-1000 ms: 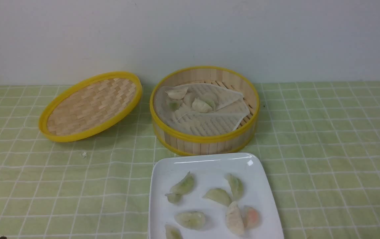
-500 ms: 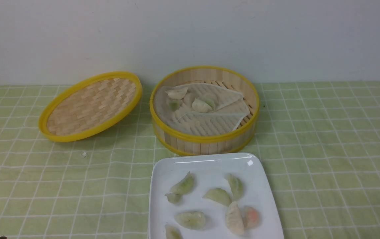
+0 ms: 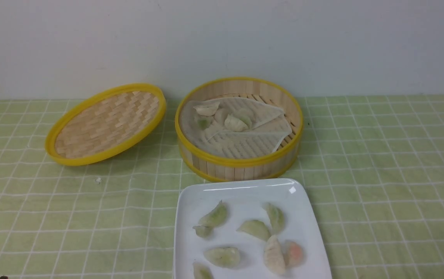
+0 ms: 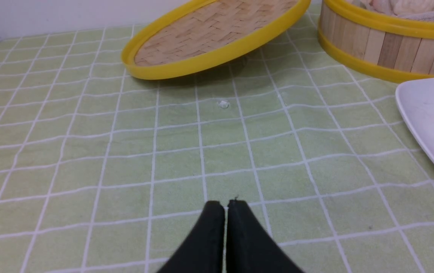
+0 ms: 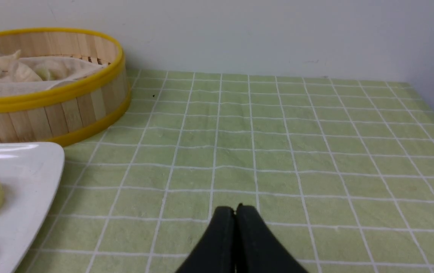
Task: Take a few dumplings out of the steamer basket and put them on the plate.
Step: Use the left arm to grab a dumpling from the steamer
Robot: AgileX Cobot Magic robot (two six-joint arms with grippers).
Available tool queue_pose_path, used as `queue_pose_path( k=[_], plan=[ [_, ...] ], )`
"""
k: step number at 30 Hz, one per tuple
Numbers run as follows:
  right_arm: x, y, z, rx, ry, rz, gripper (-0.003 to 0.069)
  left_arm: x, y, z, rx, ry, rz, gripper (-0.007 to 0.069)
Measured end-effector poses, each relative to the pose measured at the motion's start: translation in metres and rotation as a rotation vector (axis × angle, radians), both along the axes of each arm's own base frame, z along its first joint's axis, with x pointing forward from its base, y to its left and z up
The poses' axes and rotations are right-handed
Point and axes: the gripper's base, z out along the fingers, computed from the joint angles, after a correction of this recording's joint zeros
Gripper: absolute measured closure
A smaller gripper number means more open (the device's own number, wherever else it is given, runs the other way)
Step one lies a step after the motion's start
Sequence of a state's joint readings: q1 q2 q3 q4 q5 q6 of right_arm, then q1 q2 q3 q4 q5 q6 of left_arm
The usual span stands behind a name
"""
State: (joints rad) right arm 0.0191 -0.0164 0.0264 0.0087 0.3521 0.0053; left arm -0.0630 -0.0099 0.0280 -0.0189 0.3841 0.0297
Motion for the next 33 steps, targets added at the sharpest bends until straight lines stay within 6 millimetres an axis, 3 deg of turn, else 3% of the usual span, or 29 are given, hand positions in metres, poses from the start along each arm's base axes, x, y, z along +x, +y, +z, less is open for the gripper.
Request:
queue_pose_path(
  k=[11, 33],
  plan=[
    [0.002, 0.002, 0.017, 0.262, -0.186, -0.003, 0.0673, 0.0, 0.0, 0.0, 0.0, 0.0, 0.0, 0.0631],
    [0.002, 0.002, 0.017, 0.272, -0.191, -0.004, 0.0673, 0.0, 0.0, 0.0, 0.0, 0.0, 0.0, 0.0631]
  ],
)
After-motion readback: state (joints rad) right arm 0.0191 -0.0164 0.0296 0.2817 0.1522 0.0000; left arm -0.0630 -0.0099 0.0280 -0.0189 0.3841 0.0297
